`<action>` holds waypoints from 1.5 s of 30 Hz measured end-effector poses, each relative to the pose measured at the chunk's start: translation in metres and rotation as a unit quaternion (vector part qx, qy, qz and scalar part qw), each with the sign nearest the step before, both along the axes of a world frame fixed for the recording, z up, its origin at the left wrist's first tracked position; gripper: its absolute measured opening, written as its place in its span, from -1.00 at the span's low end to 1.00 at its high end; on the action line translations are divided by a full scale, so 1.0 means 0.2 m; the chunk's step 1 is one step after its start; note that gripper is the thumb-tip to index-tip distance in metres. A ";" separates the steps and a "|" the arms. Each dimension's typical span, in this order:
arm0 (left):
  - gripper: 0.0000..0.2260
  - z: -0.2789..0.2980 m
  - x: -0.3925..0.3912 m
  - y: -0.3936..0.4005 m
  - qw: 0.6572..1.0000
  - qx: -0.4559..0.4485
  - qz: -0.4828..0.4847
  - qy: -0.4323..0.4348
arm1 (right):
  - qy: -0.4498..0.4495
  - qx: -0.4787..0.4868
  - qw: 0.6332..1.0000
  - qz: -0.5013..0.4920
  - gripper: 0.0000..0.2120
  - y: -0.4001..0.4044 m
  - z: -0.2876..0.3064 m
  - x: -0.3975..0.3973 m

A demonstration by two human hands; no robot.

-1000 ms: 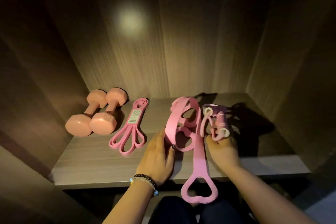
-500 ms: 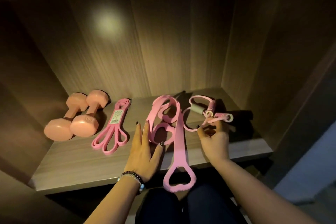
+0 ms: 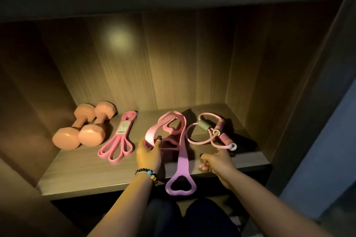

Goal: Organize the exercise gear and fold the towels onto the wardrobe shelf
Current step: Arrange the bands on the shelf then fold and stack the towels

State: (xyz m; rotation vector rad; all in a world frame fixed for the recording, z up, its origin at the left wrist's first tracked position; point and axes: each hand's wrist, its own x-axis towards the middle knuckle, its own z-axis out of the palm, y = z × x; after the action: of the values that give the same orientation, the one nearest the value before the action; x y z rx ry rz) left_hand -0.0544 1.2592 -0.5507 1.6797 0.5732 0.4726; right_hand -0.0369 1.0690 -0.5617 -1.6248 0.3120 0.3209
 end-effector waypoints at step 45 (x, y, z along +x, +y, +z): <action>-0.66 0.59 -0.68 0.13 0.957 -0.137 -0.193 -0.170 | -0.196 -0.373 0.839 0.344 -0.47 0.13 0.11 -0.09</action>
State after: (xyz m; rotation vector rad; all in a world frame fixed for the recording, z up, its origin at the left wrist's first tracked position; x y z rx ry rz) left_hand -0.1911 1.2857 -0.4322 1.3603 0.0481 0.3663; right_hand -0.0558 1.0950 -0.5393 -2.5020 -0.5643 0.4186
